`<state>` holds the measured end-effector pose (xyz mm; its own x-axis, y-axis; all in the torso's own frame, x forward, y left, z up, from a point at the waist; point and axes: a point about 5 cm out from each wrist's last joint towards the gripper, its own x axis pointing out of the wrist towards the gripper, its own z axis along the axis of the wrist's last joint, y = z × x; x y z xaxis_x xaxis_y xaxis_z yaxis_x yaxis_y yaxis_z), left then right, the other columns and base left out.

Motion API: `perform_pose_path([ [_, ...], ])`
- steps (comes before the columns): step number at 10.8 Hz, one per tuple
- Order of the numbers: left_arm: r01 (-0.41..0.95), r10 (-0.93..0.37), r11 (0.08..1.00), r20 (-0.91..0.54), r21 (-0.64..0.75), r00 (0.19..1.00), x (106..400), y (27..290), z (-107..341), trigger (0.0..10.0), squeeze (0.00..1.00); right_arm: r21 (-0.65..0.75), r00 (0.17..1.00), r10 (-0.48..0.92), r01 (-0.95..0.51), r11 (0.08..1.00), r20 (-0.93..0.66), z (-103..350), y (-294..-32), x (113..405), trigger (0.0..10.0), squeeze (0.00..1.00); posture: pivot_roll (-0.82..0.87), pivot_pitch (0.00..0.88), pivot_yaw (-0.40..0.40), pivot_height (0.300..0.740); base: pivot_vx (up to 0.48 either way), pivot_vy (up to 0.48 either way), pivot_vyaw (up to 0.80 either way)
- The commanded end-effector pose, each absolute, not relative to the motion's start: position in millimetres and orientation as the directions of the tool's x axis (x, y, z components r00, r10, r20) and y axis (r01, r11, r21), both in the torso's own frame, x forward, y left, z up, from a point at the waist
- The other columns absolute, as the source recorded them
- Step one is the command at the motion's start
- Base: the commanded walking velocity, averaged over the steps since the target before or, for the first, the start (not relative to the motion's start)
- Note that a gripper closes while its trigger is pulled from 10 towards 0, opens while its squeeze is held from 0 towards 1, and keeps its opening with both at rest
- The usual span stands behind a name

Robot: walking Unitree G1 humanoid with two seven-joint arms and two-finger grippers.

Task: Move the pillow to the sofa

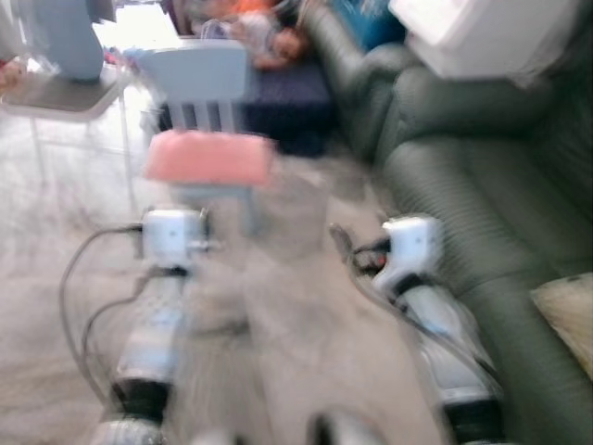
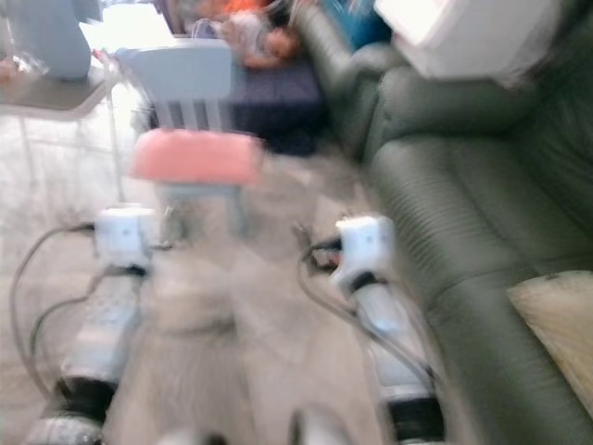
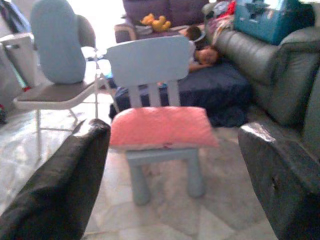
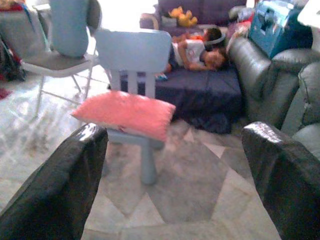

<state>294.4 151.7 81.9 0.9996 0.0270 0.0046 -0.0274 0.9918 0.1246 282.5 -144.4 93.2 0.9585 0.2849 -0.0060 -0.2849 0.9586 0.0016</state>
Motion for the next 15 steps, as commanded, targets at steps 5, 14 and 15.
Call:
perform_pose_path([
  [5,-0.060,0.058,0.986,0.013,0.155,0.998,295.4,162.6,84.4,10.0,0.00,0.010,0.957,0.289,-0.289,0.957,0.006,94.5,-136.7,282.8,10.0,0.00,-0.09,0.084,-0.032,0.740,0.407,0.208,0.00],
  [14,-0.060,0.058,0.986,0.013,0.155,0.998,296.4,158.6,84.4,10.0,0.00,0.008,0.957,0.289,-0.289,0.957,-0.004,92.0,-133.7,282.7,10.0,0.00,-0.10,0.089,-0.032,0.740,0.478,0.000,0.00],
  [15,-0.063,0.062,0.986,0.011,0.155,0.998,296.4,158.7,84.1,10.0,0.00,0.007,0.957,0.289,-0.289,0.957,-0.007,91.5,-134.0,282.4,10.0,0.00,-0.10,0.090,-0.033,0.740,0.469,0.000,0.00],
])
